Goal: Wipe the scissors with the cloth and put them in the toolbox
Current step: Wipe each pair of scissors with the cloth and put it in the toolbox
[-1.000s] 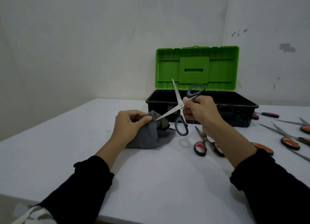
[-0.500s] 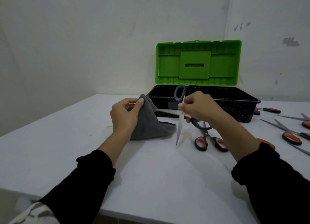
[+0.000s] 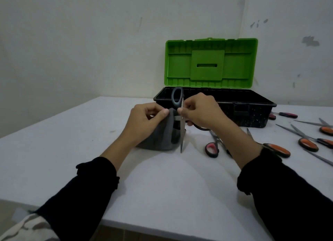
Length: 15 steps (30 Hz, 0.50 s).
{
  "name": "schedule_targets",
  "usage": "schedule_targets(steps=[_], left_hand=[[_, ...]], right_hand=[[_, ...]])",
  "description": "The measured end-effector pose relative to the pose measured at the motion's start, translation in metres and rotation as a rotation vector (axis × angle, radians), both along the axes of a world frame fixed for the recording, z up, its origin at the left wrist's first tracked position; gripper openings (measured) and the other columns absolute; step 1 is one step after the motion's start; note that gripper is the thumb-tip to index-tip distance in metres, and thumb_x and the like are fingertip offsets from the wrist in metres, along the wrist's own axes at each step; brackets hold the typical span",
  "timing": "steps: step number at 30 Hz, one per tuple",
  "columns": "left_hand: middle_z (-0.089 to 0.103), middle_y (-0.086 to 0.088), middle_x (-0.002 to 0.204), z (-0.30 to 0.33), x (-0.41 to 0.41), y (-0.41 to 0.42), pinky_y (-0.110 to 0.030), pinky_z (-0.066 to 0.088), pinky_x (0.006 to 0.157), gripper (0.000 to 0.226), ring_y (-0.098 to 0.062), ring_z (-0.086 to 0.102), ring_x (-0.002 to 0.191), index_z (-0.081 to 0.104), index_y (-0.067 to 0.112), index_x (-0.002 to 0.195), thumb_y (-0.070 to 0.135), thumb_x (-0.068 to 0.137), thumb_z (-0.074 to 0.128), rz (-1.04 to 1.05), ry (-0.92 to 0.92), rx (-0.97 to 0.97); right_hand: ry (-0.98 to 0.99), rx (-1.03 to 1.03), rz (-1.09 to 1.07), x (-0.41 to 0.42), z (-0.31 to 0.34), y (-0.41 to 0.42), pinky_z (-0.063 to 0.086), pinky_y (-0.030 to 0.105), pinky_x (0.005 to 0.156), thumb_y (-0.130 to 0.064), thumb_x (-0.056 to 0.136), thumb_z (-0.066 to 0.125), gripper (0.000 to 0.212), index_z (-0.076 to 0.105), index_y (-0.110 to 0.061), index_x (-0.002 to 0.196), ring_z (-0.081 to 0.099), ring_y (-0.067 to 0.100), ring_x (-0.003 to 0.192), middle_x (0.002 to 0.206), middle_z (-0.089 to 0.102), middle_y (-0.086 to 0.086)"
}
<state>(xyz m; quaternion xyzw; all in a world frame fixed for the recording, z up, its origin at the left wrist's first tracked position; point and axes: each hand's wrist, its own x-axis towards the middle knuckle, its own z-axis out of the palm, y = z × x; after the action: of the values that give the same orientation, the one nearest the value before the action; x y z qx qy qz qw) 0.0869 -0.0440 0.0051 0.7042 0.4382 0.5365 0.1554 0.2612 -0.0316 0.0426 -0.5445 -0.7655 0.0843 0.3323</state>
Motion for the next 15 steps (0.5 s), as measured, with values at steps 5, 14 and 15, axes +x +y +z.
schedule_targets(steps=[5,14,15], left_hand=[[0.068,0.001,0.075,0.0022,-0.0003,-0.0032,-0.02,0.045,0.065,0.014,-0.003,0.06,0.069,0.068,0.013,0.08,0.016,0.09,0.058,-0.033,-0.007,0.005],[0.064,0.016,0.079,0.0037,-0.0017,-0.0028,-0.009,0.041,0.061,0.023,0.004,0.053,0.062,0.071,0.018,0.099,0.01,0.077,0.073,0.003,0.195,0.045],[0.063,0.018,0.077,0.0042,-0.001,-0.0032,-0.007,0.039,0.06,0.023,0.007,0.052,0.061,0.072,0.018,0.098,0.012,0.075,0.074,0.013,0.227,0.047]], right_hand=[[0.022,-0.038,0.046,0.0025,0.0017,0.0002,0.042,0.012,0.052,-0.029,0.087,0.065,0.026,0.066,-0.013,0.066,0.064,0.0,0.05,0.06,0.068,0.002],[0.087,0.029,0.153,0.0034,0.0031,-0.0032,0.053,0.015,0.062,-0.021,0.087,0.066,0.023,0.068,-0.005,0.069,0.066,0.004,0.049,0.066,0.072,0.012],[0.078,0.033,0.158,0.0027,0.0037,-0.0038,0.052,0.014,0.061,-0.021,0.087,0.065,0.023,0.067,-0.007,0.068,0.065,0.002,0.049,0.065,0.071,0.011]])
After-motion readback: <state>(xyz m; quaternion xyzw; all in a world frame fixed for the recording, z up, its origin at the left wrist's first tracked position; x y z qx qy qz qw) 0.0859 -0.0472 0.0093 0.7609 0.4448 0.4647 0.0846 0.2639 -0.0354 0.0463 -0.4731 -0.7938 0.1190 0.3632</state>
